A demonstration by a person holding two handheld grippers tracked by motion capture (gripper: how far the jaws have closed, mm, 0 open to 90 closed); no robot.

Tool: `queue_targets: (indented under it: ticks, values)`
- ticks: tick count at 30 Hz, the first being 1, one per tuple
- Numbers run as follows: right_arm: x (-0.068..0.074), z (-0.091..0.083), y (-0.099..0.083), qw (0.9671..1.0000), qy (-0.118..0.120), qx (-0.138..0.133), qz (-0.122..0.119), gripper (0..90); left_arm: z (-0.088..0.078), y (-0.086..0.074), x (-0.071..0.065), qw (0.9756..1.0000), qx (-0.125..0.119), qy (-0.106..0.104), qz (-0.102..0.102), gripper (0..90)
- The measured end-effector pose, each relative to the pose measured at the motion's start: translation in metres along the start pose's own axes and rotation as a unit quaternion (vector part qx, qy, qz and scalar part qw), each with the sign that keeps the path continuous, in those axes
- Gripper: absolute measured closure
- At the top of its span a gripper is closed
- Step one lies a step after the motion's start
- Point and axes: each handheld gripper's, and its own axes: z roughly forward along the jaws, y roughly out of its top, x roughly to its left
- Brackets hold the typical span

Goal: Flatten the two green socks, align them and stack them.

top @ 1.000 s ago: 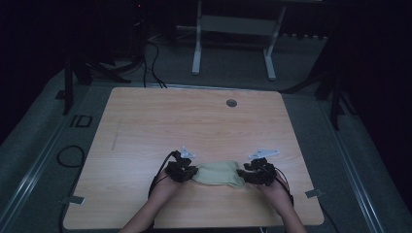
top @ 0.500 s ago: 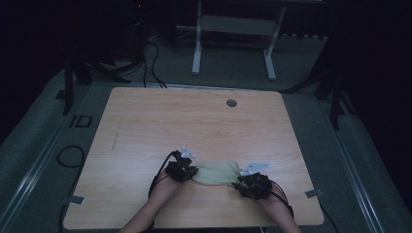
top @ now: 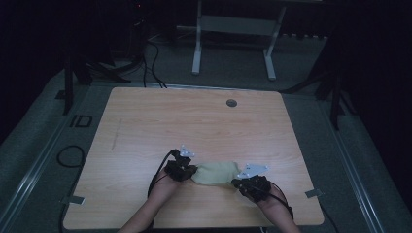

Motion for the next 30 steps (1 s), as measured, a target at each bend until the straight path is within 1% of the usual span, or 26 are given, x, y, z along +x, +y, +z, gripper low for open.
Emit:
queue_targets:
  ticks: [1, 2, 5, 6, 7, 8, 9, 10, 11, 12, 13, 14, 15, 16, 17, 18, 19, 20, 22, 24, 27, 28, 29, 30]
  values:
    - [0.000, 0.002, -0.001, 1.0000, -0.001, 0.005, 0.000, 89.2, 0.001, 0.000, 0.000, 1.0000, 0.000, 0.002, 0.000, 85.8]
    - [-0.001, 0.005, -0.003, 0.9999, 0.001, 0.012, 0.000, 89.1, 0.001, -0.001, 0.001, 1.0000, 0.002, 0.000, -0.002, 85.8]
    - [-0.002, 0.010, -0.006, 0.9998, 0.001, 0.019, 0.005, 88.8, 0.001, -0.002, 0.003, 1.0000, 0.004, 0.001, 0.000, 85.8]
    - [-0.005, 0.014, -0.011, 0.9996, 0.009, 0.026, 0.009, 87.8, 0.002, -0.003, 0.004, 1.0000, 0.004, -0.002, -0.003, 85.8]
    - [-0.006, 0.017, -0.013, 0.9995, 0.010, 0.027, 0.013, 85.8, 0.002, -0.003, 0.004, 1.0000, 0.004, -0.002, -0.003, 85.8]
    - [-0.006, 0.019, -0.014, 0.9994, 0.012, 0.029, 0.018, 81.4, 0.003, -0.003, 0.005, 1.0000, 0.006, -0.002, -0.004, 85.8]
    - [-0.007, 0.020, -0.016, 0.9992, 0.020, 0.026, 0.020, 76.9, 0.003, -0.004, 0.005, 1.0000, 0.005, -0.003, -0.005, 85.8]
    - [-0.007, 0.020, -0.016, 0.9992, 0.020, 0.026, 0.020, 76.9, 0.003, -0.004, 0.005, 1.0000, 0.005, -0.003, -0.005, 85.8]
    - [-0.008, 0.019, -0.016, 0.9988, 0.035, 0.023, 0.026, 72.2, 0.003, -0.004, 0.005, 1.0000, 0.004, -0.003, -0.007, 85.8]
    - [-0.008, 0.016, -0.015, 0.9989, 0.034, 0.022, 0.024, 71.1, 0.003, -0.004, 0.005, 1.0000, 0.005, -0.003, -0.006, 85.8]
    - [-0.008, 0.016, -0.015, 0.9989, 0.034, 0.022, 0.024, 71.1, 0.003, -0.004, 0.005, 1.0000, 0.005, -0.003, -0.006, 85.8]
    - [-0.012, 0.007, -0.011, 0.9992, 0.029, 0.007, 0.027, 71.1, 0.003, -0.004, 0.005, 1.0000, 0.005, -0.004, -0.005, 85.7]
    - [-0.014, 0.002, -0.009, 0.9992, 0.026, -0.002, 0.030, 71.1, 0.003, -0.004, 0.005, 1.0000, 0.004, -0.004, -0.007, 85.7]
    - [-0.014, 0.002, -0.009, 0.9992, 0.026, -0.002, 0.030, 71.1, 0.003, -0.004, 0.005, 1.0000, 0.004, -0.004, -0.007, 85.7]
    - [-0.018, -0.004, -0.007, 0.9992, 0.018, -0.011, 0.034, 71.6, 0.003, -0.004, 0.005, 1.0000, 0.004, -0.004, -0.007, 85.7]
    - [-0.024, -0.010, -0.003, 0.9986, -0.002, -0.027, 0.045, 77.2, 0.003, -0.004, 0.005, 1.0000, 0.006, -0.004, -0.005, 85.7]
    - [-0.026, -0.011, -0.003, 0.9984, -0.004, -0.030, 0.048, 80.5, 0.003, -0.004, 0.005, 1.0000, 0.006, -0.004, -0.006, 85.8]
    - [-0.029, -0.011, -0.002, 0.9979, -0.012, -0.035, 0.053, 83.8, 0.003, -0.004, 0.005, 1.0000, 0.005, -0.004, -0.007, 85.8]
    - [-0.030, -0.006, -0.001, 0.9978, -0.012, -0.031, 0.056, 86.5, 0.003, -0.005, 0.006, 0.9999, 0.004, -0.005, -0.008, 85.8]
    - [-0.031, 0.005, -0.001, 0.9980, -0.011, -0.023, 0.058, 86.9, 0.003, -0.005, 0.007, 0.9999, 0.003, -0.009, -0.011, 85.8]
    - [-0.033, 0.020, -0.006, 0.9981, -0.018, 0.000, 0.059, 86.9, 0.002, -0.006, 0.008, 0.9999, 0.003, -0.010, -0.013, 85.7]
    - [-0.033, 0.020, -0.006, 0.9981, -0.018, 0.000, 0.059, 86.9, 0.002, -0.006, 0.008, 0.9999, 0.003, -0.010, -0.013, 85.7]
    - [-0.035, 0.025, -0.008, 0.9978, -0.025, 0.010, 0.060, 86.9, 0.002, -0.006, 0.008, 0.9999, 0.003, -0.010, -0.013, 85.7]
    - [-0.035, 0.025, -0.008, 0.9978, -0.025, 0.010, 0.060, 86.9, 0.001, -0.006, 0.010, 0.9999, 0.005, -0.007, -0.012, 85.7]
